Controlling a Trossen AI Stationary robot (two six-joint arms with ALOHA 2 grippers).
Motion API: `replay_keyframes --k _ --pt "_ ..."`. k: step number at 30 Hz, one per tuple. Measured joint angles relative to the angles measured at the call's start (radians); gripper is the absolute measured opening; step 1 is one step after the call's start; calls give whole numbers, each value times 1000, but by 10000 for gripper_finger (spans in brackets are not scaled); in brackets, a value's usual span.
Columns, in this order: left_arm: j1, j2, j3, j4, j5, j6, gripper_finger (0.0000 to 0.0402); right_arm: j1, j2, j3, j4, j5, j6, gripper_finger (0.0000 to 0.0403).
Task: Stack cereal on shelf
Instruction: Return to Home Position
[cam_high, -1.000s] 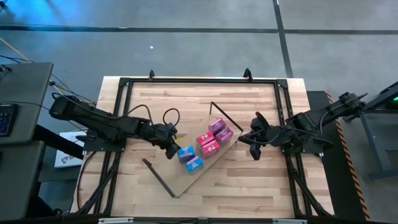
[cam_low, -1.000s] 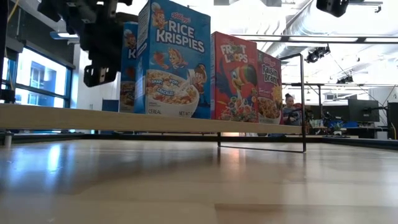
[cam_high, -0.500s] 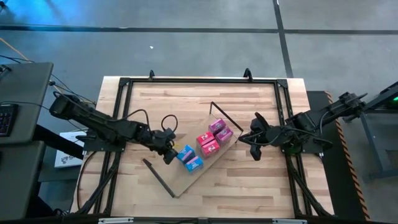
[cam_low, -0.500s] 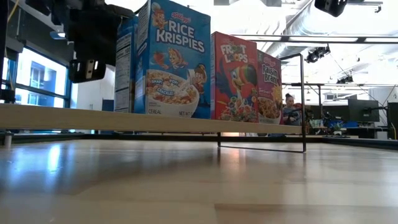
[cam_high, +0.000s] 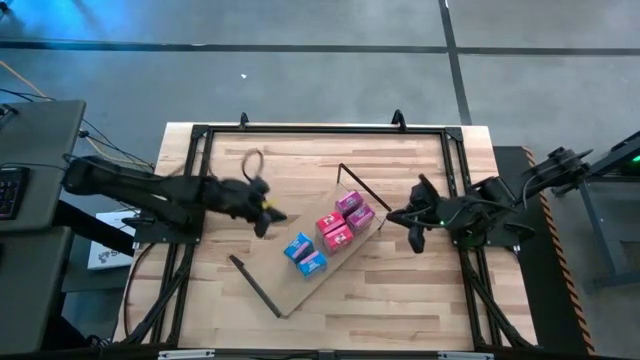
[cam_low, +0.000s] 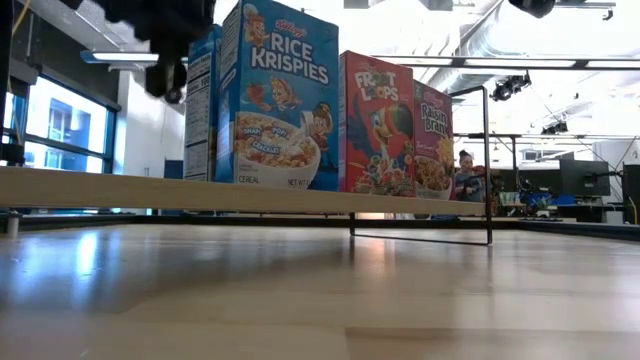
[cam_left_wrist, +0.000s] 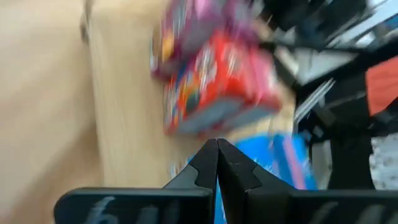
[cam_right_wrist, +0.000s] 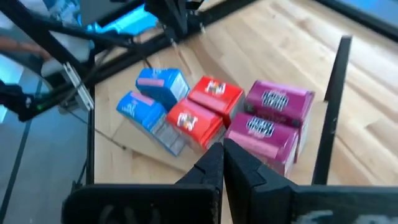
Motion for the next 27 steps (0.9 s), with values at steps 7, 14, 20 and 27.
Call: replay_keyframes --k 7,14,20,27 --pt "84 -186 33 105 -7 284 0 0 -23 0 93 34 -104 0" --pt "87 -271 33 213 2 457 0 0 -28 0 157 24 -281 0" --pt "87 -296 33 232 6 409 0 0 -76 0 156 7 -288 0" --pt "87 -296 33 234 6 433 0 0 -144 0 153 -30 -311 0"
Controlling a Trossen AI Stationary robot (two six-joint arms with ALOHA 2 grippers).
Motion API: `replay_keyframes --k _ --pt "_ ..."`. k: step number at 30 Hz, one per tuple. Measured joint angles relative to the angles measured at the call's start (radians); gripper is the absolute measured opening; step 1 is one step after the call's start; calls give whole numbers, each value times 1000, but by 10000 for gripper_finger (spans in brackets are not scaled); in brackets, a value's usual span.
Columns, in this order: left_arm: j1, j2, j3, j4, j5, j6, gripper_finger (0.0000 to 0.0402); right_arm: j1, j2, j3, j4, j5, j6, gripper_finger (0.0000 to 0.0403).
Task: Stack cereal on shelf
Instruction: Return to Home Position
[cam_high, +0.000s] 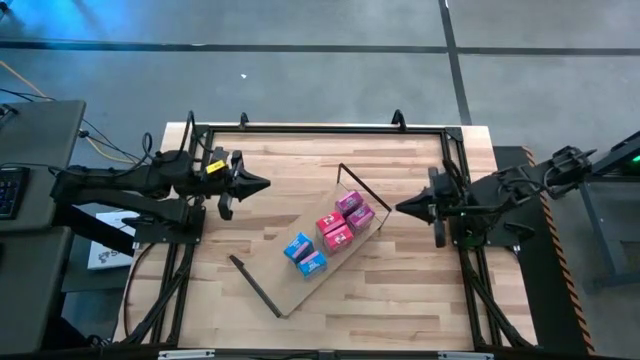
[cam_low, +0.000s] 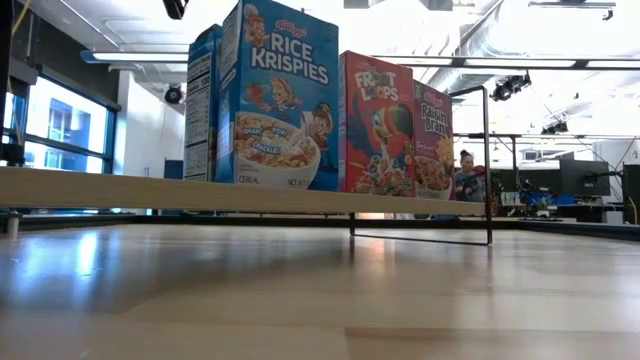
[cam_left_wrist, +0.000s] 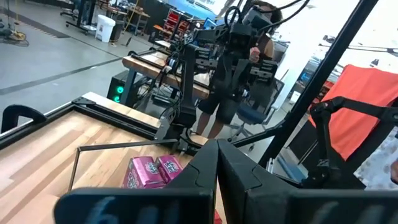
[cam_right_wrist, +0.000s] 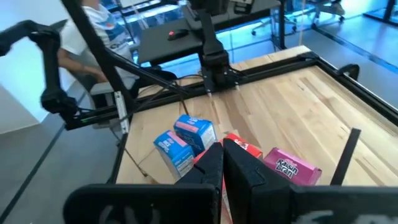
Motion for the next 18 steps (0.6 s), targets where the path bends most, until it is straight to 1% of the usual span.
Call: replay_keyframes --k 9,18 --pt "0 0 0 1 0 -25 0 0 -53 0 -27 -16 -80 0" --pt "0 0 0 7 0 -27 0 0 -90 0 -84 -33 -88 0"
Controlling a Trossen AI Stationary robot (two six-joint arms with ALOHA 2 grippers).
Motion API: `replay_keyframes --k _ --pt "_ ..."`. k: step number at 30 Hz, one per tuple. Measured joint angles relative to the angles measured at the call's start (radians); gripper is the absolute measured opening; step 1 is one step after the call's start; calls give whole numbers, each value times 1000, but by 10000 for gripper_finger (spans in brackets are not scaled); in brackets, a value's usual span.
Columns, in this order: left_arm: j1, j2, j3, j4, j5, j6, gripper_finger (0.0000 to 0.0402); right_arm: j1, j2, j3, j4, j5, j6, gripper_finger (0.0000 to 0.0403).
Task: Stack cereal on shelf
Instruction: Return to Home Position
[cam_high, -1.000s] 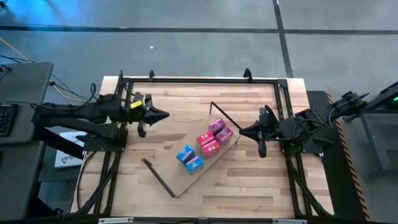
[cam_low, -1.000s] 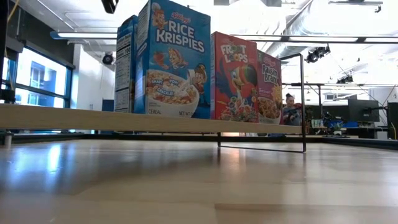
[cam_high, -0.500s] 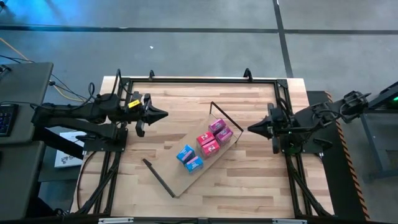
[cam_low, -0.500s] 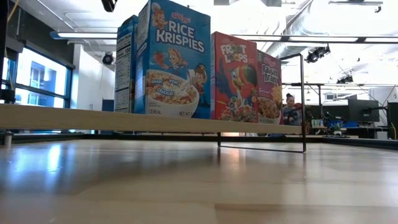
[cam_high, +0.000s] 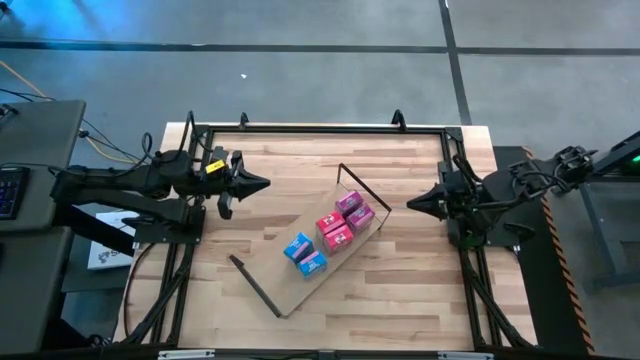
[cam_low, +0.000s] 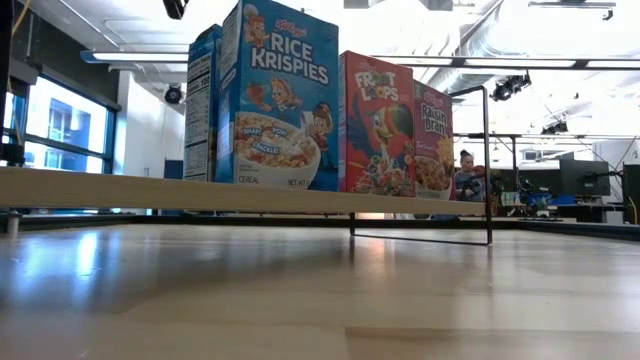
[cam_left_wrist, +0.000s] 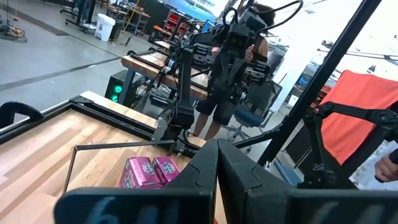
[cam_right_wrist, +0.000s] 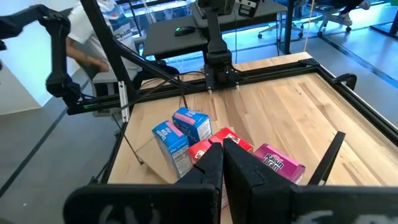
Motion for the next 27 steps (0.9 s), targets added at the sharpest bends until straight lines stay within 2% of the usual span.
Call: replay_keyframes --k 15,21,27 --pt "0 0 0 0 -26 -5 0 0 -15 0 0 -22 -26 0" --pt "0 0 -2 -1 -2 35 0 0 -19 -34 15 -21 -3 0" --pt "10 -26 -116 133 11 43 0 0 -31 -101 83 -20 55 0"
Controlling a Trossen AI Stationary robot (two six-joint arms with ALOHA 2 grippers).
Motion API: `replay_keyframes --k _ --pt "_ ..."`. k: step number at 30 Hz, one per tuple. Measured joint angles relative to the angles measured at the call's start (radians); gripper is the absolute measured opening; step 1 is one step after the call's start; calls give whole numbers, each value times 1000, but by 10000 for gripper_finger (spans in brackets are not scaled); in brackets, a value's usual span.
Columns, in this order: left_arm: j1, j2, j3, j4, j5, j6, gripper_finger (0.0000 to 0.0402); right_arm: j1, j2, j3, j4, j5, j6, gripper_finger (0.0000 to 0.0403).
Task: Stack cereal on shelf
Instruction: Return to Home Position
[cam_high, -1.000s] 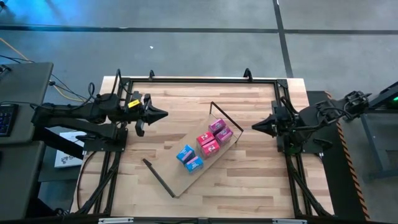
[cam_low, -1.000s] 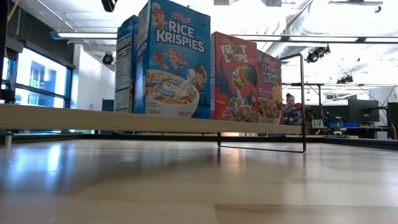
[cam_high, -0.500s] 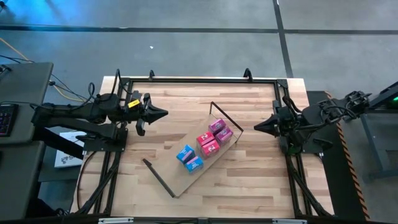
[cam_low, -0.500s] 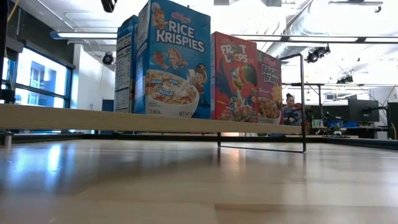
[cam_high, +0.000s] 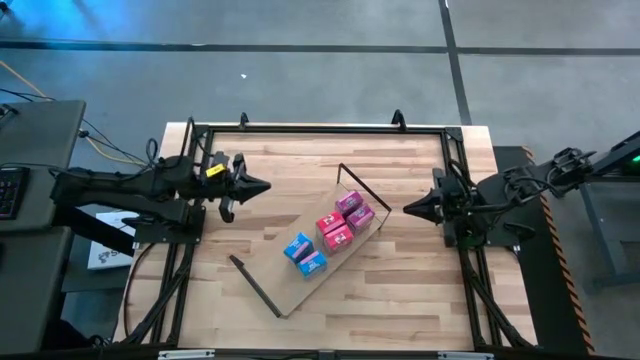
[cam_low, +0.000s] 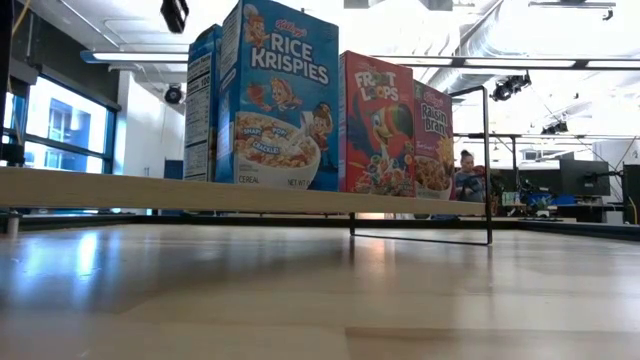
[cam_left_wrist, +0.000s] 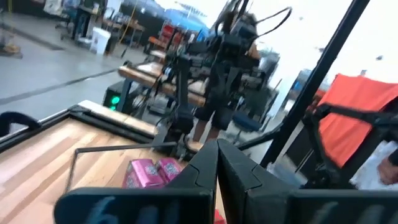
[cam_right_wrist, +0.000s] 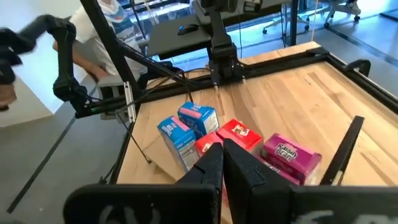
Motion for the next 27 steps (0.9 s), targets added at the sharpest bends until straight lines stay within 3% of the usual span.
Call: replay_keyframes --k 17,21,27 --pt "90 -174 -526 602 37 -154 0 0 -4 -17 70 40 53 0" --pt "97 -208 -605 653 36 -181 0 0 -3 -17 70 48 74 0" --pt "99 -226 -604 608 78 -121 0 0 -2 -17 71 47 133 0"
